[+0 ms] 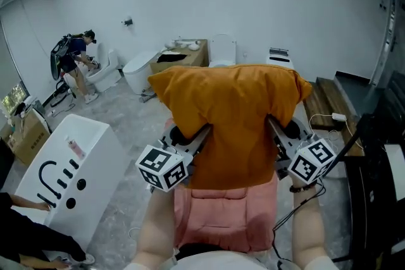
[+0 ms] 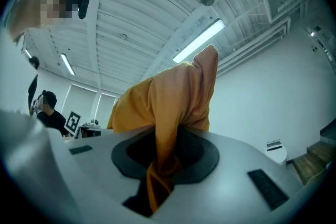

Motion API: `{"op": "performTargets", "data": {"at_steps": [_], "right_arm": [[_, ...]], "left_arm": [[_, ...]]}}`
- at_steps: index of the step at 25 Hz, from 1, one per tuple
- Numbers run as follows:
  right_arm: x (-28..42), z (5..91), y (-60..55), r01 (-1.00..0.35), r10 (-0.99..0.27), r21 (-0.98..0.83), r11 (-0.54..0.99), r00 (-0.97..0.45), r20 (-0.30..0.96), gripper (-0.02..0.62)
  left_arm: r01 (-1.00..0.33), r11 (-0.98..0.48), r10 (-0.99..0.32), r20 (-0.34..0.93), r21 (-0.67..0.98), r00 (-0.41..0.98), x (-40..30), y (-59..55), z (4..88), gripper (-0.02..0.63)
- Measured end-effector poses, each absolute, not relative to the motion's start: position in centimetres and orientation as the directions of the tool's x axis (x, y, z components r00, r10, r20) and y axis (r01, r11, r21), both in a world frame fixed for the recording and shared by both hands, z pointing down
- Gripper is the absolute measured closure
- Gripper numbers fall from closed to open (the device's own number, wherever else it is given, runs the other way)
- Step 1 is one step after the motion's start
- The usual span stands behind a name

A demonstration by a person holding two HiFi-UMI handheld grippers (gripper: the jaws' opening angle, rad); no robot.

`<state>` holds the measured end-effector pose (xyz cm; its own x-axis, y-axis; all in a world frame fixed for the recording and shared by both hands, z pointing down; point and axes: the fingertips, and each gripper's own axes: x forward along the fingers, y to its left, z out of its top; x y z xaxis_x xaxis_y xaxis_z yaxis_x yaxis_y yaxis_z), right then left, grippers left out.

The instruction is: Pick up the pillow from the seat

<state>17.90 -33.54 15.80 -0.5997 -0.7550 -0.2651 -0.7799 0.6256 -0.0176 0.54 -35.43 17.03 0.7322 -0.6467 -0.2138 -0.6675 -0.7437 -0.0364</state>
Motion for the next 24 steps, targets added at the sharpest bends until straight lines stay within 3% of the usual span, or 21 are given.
{"op": "performTargets", "data": {"at_steps": [24], "right_arm": [[14.1, 12.2, -33.4, -0.788, -0.75, 0.001, 0.616, -0.587, -0.304, 0.512]], "left_arm": [[-0.657, -0.751, -0.615, -0.286, -0.073, 0.735, -3.4, -35.5, 13.3, 0.408]]}}
